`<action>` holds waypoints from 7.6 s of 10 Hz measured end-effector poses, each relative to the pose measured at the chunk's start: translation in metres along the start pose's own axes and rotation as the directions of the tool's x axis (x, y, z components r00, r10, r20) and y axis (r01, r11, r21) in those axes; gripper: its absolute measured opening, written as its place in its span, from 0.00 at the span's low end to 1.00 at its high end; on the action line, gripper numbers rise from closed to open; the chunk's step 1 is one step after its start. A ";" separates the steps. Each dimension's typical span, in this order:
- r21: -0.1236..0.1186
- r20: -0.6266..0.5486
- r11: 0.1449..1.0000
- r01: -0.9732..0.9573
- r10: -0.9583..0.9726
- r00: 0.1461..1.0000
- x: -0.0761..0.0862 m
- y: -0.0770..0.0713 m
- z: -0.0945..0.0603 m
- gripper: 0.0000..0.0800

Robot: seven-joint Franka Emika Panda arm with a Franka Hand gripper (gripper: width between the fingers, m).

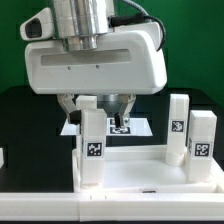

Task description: Assemble desk

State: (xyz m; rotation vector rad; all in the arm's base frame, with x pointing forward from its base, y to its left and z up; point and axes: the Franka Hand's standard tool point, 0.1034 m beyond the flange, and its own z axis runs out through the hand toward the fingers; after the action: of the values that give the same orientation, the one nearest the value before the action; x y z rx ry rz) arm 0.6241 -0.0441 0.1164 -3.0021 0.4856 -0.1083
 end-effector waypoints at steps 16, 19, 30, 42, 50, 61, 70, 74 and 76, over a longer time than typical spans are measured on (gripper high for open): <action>0.045 0.012 0.489 -0.871 0.872 0.490 0.004 0.008 0.002 0.36; 0.030 0.012 0.804 -0.594 0.594 0.805 0.003 0.010 0.000 0.71; -0.056 0.024 0.980 0.194 -0.193 0.981 0.007 0.008 -0.005 0.47; 0.013 -0.015 0.353 -0.935 0.936 0.353 0.007 0.003 -0.004 0.36; 0.044 0.011 0.424 -0.905 0.905 0.425 0.008 -0.003 -0.001 0.72; 0.000 -0.003 0.835 -0.550 0.550 0.835 0.008 0.004 0.006 0.55; 0.046 0.026 -0.014 -0.999 1.000 -0.013 0.009 0.003 0.007 0.36; 0.046 -0.016 0.615 -0.787 0.788 0.615 0.008 0.000 0.007 0.76; 0.036 -0.012 0.714 -0.699 0.700 0.714 0.006 0.000 0.009 0.80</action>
Offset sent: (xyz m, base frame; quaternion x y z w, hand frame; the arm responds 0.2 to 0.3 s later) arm 0.0000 0.0000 0.0000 0.0000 0.0000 0.0000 1.0000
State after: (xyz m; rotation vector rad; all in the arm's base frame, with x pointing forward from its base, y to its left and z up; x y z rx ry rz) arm 0.6309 -0.0449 0.1082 -2.5579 1.5627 -0.0868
